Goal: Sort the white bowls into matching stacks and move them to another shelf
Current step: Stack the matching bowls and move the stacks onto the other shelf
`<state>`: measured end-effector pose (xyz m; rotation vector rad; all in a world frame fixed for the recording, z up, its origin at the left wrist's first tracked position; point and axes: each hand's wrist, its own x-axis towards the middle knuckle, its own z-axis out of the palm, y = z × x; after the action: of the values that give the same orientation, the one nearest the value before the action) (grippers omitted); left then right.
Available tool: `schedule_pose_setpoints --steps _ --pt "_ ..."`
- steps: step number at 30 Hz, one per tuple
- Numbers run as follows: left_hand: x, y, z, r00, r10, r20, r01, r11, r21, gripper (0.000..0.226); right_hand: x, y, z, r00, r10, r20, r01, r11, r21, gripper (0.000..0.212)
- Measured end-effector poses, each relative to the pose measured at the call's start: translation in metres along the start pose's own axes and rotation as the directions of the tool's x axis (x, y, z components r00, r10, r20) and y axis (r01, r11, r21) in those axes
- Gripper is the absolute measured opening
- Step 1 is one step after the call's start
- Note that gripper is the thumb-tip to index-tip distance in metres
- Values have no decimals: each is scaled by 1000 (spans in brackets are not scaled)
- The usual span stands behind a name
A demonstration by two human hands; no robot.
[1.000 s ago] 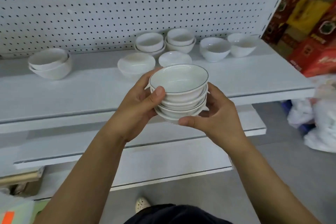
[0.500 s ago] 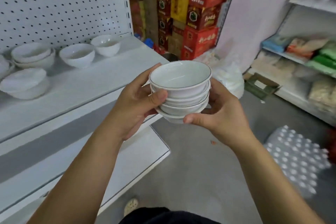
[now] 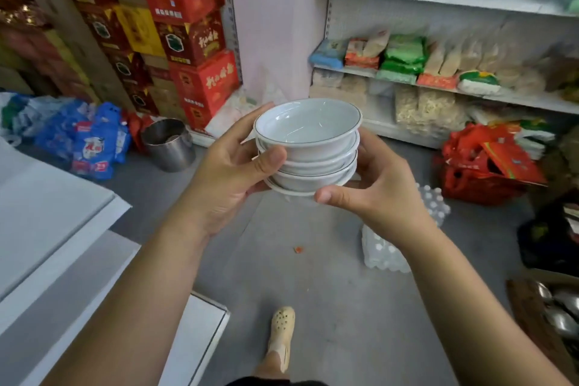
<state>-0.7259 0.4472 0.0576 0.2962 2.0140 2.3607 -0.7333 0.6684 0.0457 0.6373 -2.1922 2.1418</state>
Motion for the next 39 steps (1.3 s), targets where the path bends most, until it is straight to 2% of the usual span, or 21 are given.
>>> schedule_pose_setpoints --steps 6,13,17,21,28,36,39 --pt "133 4 -8 992 32 119 -33 999 5 107 98 15 -38 990 -6 -137 4 1000 -15 103" --pt "281 4 -4 936 18 351 -25 1000 15 75 196 42 -88 958 -63 -280 53 998 -42 101" --pt "354 -12 9 879 -6 477 -18 999 46 86 236 65 -126 940 -34 -341 34 999 -6 98" --pt "432 -30 28 837 -39 546 -10 996 87 90 280 90 -173 928 -14 -372 29 999 35 99" --pt "574 -59 79 853 -4 523 -61 992 107 93 383 126 -284 929 -71 -363 57 997 -48 85" --pt "727 -75 119 877 51 477 -106 990 89 95 516 158 -395 949 -61 -309 44 997 -59 92" --pt "773 -82 119 896 41 441 -73 996 55 97 564 173 -419 959 -50 -278 41 998 -41 91"
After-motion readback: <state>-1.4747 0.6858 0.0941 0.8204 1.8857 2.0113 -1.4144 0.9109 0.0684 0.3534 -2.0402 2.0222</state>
